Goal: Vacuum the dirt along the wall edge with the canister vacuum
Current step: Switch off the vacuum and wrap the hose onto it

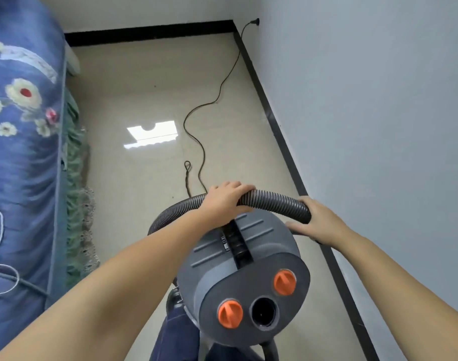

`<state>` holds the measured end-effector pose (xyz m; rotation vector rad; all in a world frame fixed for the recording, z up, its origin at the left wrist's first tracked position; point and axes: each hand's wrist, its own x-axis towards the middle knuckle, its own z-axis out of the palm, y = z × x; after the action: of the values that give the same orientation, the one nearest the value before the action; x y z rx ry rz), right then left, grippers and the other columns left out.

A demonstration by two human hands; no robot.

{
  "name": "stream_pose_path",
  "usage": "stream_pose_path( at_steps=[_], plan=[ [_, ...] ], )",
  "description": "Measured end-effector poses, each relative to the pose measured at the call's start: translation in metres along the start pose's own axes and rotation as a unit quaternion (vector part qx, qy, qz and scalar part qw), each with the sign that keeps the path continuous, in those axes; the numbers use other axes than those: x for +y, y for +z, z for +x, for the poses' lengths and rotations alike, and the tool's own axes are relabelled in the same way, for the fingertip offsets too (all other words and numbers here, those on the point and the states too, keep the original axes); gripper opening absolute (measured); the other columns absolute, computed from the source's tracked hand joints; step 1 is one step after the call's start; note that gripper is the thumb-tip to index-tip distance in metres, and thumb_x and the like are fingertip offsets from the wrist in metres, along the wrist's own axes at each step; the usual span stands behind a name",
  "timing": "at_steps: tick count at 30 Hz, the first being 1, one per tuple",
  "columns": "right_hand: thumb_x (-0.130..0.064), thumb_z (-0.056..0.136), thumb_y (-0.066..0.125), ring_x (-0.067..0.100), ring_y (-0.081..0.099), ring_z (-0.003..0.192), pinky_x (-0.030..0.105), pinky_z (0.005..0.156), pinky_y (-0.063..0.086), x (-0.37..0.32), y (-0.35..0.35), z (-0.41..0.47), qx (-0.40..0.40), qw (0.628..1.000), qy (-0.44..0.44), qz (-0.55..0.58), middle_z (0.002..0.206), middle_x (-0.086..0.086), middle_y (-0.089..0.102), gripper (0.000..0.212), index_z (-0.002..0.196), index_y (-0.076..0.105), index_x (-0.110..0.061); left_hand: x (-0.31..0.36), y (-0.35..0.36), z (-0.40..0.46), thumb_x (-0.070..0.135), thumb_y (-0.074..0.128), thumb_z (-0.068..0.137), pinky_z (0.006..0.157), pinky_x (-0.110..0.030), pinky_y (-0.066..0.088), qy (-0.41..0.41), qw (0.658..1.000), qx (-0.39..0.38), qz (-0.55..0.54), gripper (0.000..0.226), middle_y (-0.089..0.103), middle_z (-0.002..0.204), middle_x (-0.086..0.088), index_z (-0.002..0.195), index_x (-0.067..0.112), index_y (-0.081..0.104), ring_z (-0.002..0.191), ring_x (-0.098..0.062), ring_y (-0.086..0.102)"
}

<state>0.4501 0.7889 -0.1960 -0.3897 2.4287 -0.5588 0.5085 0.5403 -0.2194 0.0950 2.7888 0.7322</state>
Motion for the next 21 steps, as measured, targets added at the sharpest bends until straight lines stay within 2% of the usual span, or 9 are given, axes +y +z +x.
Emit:
stream_pose_path(
  at_steps=[3, 5, 7, 12, 15, 17, 18, 19, 21],
  plan=[
    [-0.061, 0.078, 0.064, 0.013, 0.057, 0.092, 0.023, 0.068, 0.041, -0.026, 0.028, 0.042, -0.022, 0.995, -0.08, -0.049, 0.108, -0.01, 0.053, 0.057, 0.127, 0.048, -0.035, -0.003, 0.032, 0.023, 0.045, 0.053, 0.093, 0.094, -0.037, 0.033, 0.029, 0.999, -0.013, 0.038, 0.054, 0.053, 0.13, -0.003, 0.141, 0.026, 0.04, 0.12, -0.024, 0.047],
    [-0.058, 0.086, 0.058, 0.021, 0.055, 0.106, 0.033, 0.08, 0.045, -0.038, 0.046, 0.065, -0.048, 0.991, -0.089, -0.087, 0.12, 0.0, 0.055, 0.057, 0.134, 0.046, -0.029, -0.015, 0.04, 0.028, 0.044, 0.055, 0.092, 0.1, -0.037, 0.031, 0.018, 0.999, -0.015, 0.03, 0.058, 0.052, 0.135, -0.004, 0.142, 0.02, 0.039, 0.126, -0.025, 0.045],
    [-0.052, 0.092, 0.054, 0.026, 0.051, 0.116, 0.035, 0.09, 0.04, -0.038, 0.058, 0.082, -0.077, 0.987, -0.085, -0.109, 0.13, 0.007, 0.054, 0.056, 0.14, 0.044, -0.025, -0.037, 0.039, 0.029, 0.04, 0.057, 0.093, 0.107, -0.038, 0.031, -0.002, 0.998, -0.049, -0.027, 0.061, 0.048, 0.141, -0.007, 0.144, 0.015, 0.036, 0.131, -0.025, 0.043],
    [-0.045, 0.096, 0.05, 0.029, 0.048, 0.121, 0.038, 0.101, 0.038, -0.028, 0.06, 0.123, -0.115, 0.985, -0.059, -0.117, 0.131, 0.013, 0.051, 0.052, 0.143, 0.041, -0.026, -0.099, 0.038, 0.033, 0.041, 0.044, 0.099, 0.101, -0.035, 0.038, -0.098, 0.984, -0.091, -0.118, 0.043, 0.054, 0.133, -0.009, 0.133, 0.014, 0.051, 0.123, -0.026, 0.048],
    [-0.045, 0.096, 0.05, 0.027, 0.048, 0.121, 0.039, 0.104, 0.037, -0.027, 0.063, 0.142, -0.17, 0.98, -0.037, -0.101, 0.131, 0.012, 0.051, 0.049, 0.141, 0.041, -0.03, -0.115, 0.052, 0.036, 0.047, 0.048, 0.096, 0.106, -0.039, 0.033, -0.165, 0.968, -0.082, -0.17, 0.037, 0.045, 0.133, -0.01, 0.116, 0.018, 0.057, 0.127, -0.025, 0.039],
    [-0.053, 0.095, 0.047, 0.026, 0.047, 0.123, 0.04, 0.105, 0.036, -0.036, 0.072, 0.153, -0.184, 0.978, -0.043, -0.091, 0.132, 0.01, 0.052, 0.048, 0.139, 0.043, -0.034, -0.118, 0.061, 0.033, 0.048, 0.049, 0.095, 0.104, -0.036, 0.033, -0.19, 0.959, -0.089, -0.192, 0.04, 0.041, 0.135, -0.011, 0.118, 0.016, 0.052, 0.126, -0.025, 0.039],
    [-0.057, 0.094, 0.046, 0.027, 0.047, 0.124, 0.041, 0.106, 0.036, -0.04, 0.079, 0.159, -0.188, 0.975, -0.051, -0.105, 0.134, 0.01, 0.053, 0.05, 0.139, 0.043, -0.035, -0.119, 0.065, 0.029, 0.047, 0.048, 0.095, 0.102, -0.034, 0.033, -0.192, 0.955, -0.096, -0.204, 0.044, 0.041, 0.136, -0.011, 0.125, 0.015, 0.047, 0.126, -0.025, 0.041],
    [-0.06, 0.092, 0.044, 0.029, 0.045, 0.126, 0.043, 0.108, 0.034, -0.045, 0.085, 0.165, -0.192, 0.971, -0.057, -0.129, 0.136, 0.009, 0.052, 0.052, 0.139, 0.042, -0.037, -0.119, 0.069, 0.025, 0.047, 0.047, 0.096, 0.104, -0.035, 0.033, -0.193, 0.951, -0.103, -0.217, 0.051, 0.038, 0.141, -0.012, 0.136, 0.017, 0.039, 0.129, -0.027, 0.04],
    [-0.066, 0.09, 0.041, 0.031, 0.04, 0.131, 0.049, 0.11, 0.03, -0.052, 0.095, 0.174, -0.205, 0.961, -0.062, -0.176, 0.142, 0.007, 0.047, 0.056, 0.14, 0.039, -0.041, -0.122, 0.075, 0.015, 0.048, 0.044, 0.097, 0.112, -0.048, 0.027, -0.208, 0.945, -0.115, -0.225, 0.068, 0.025, 0.153, -0.007, 0.153, 0.027, 0.011, 0.139, -0.027, 0.029]
  ],
)
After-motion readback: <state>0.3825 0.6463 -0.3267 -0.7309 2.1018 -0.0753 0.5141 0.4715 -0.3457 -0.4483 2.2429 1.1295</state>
